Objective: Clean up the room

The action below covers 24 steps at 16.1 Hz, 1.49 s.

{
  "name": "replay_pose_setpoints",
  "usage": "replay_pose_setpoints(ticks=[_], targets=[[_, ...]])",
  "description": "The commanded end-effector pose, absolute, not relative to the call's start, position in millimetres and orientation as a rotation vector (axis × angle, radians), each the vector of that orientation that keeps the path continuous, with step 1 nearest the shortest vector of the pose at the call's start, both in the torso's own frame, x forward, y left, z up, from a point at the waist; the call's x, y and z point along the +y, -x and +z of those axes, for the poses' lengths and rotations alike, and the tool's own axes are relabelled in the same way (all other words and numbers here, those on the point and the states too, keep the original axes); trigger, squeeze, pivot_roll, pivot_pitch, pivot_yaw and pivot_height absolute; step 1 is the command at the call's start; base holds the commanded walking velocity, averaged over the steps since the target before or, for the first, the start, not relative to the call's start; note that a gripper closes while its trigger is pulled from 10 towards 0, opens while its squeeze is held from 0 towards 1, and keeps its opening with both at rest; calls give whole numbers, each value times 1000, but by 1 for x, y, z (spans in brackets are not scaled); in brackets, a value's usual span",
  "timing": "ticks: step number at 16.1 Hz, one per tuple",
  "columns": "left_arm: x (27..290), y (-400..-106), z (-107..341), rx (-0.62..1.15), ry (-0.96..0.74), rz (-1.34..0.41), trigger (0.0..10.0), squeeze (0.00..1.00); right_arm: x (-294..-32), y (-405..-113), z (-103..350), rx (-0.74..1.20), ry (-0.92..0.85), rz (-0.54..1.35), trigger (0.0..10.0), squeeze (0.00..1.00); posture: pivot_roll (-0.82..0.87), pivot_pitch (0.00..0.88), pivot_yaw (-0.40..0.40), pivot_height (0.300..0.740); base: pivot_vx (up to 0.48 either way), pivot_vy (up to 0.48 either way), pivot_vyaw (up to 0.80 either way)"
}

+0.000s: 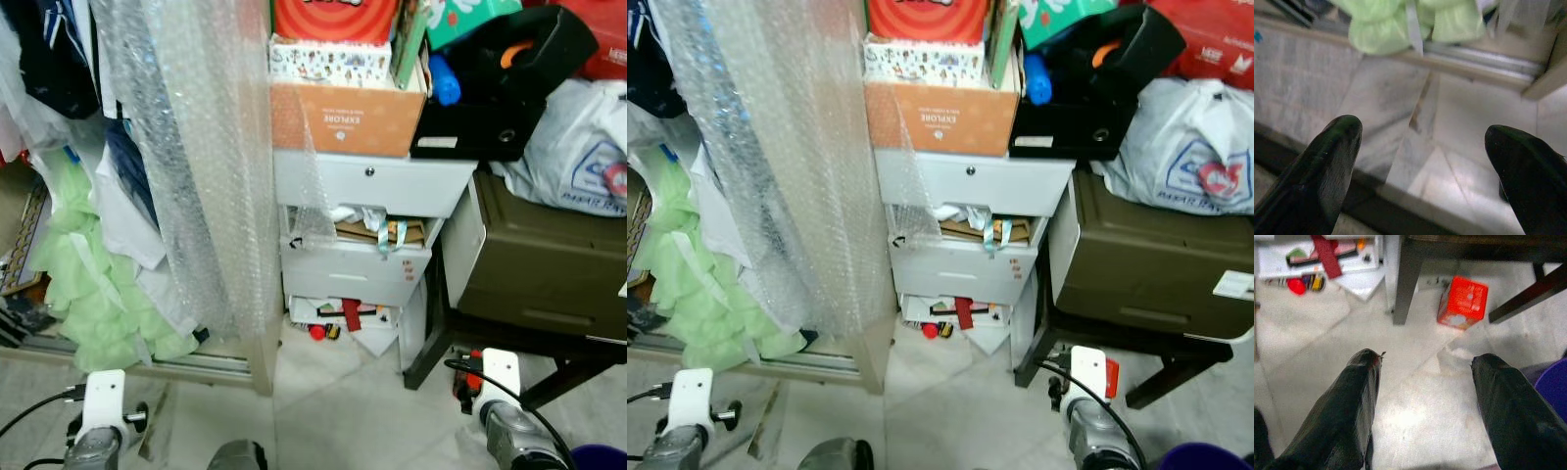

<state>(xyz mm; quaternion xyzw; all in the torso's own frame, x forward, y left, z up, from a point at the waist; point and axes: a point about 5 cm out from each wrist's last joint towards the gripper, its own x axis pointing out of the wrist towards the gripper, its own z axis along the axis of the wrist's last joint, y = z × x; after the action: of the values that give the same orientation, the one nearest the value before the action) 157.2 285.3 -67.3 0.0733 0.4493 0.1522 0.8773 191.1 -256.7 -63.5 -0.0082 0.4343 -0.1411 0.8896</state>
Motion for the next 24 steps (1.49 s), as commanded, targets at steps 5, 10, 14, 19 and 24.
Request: replay_pose_setpoints(ticks=[5,10,14,19,24], targets=[[270,-173,-69,974,-154,267,10000,0,-247,-186,-72,997,72,-267,10000,0,-60,0,14,740,0,0,0],[265,-177,-70,977,-161,245,10000,0,-231,-197,-70,974,104,-195,10000,0,-70,0,18,740,0,124,-180],[262,-177,-71,980,-166,238,10000,0,-232,-196,-71,978,138,-168,10000,0,-78,0,18,740,0,383,-311],[263,-177,-70,980,-168,236,10000,0,-232,-196,-70,968,157,-148,10000,0,-78,0,18,740,0,400,-85],[266,-180,-68,970,-186,234,10000,0,-228,-199,-69,947,161,-129,10000,0,-73,0,22,740,0,327,0]])
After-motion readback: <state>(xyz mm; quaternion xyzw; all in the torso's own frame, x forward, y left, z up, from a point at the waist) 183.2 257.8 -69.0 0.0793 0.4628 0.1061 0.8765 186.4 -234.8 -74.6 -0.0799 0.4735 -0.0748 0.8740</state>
